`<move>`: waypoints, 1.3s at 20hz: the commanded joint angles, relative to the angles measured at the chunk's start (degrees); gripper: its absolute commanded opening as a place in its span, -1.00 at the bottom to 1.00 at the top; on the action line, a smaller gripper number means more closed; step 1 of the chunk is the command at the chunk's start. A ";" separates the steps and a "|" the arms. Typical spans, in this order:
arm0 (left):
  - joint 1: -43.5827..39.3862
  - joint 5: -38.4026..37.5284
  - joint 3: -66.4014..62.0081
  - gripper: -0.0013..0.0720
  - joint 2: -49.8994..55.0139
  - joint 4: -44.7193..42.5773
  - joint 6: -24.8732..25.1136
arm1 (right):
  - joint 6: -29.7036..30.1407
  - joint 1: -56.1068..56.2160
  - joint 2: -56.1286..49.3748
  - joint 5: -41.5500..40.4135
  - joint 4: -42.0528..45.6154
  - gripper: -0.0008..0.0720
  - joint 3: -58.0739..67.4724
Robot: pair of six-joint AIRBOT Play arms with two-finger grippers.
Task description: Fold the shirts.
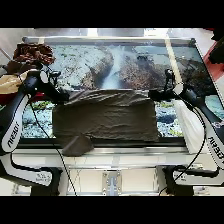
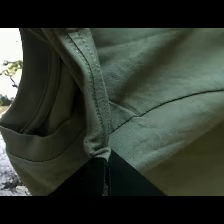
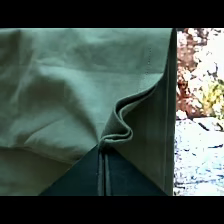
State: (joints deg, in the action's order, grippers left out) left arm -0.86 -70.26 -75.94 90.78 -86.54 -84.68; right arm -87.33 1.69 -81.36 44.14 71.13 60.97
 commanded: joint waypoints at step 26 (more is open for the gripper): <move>3.52 1.25 58.77 0.71 -61.31 15.32 -23.82 | -1.11 -9.94 27.63 15.04 0.26 0.46 -15.28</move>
State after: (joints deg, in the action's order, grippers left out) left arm 2.61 -70.28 -21.28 31.09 -76.03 -106.96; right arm -89.12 -8.10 -54.24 59.11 73.01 46.46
